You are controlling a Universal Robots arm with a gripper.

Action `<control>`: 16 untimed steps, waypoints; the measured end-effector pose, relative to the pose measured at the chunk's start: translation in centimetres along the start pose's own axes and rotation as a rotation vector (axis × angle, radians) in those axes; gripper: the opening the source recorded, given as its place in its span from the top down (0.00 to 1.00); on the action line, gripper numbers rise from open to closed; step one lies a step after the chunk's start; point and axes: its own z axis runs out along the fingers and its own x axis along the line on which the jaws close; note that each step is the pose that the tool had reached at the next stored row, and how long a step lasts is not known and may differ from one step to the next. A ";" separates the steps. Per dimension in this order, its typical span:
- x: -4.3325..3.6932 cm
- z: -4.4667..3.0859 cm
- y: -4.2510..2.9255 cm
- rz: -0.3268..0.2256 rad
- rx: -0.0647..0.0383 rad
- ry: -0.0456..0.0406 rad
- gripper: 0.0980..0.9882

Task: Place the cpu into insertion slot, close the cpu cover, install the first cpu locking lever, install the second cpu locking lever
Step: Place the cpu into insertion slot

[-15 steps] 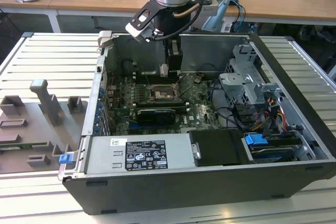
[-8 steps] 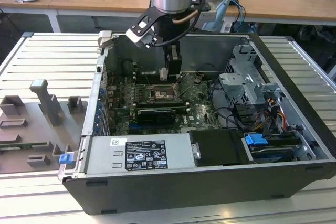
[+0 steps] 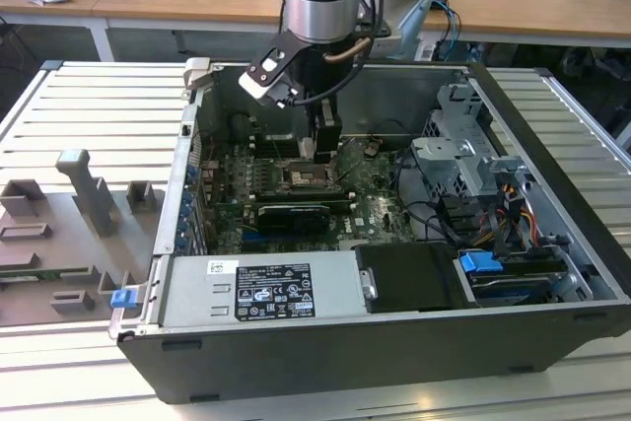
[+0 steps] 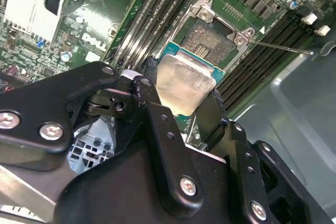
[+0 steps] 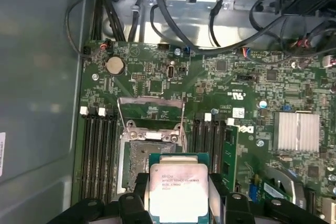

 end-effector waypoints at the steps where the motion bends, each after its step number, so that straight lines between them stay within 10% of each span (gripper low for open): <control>1: 0.31 0.63 -0.03 0.000 0.001 -0.0002 0.51; 16: 1.32 4.43 -1.01 0.054 0.001 -0.0081 0.51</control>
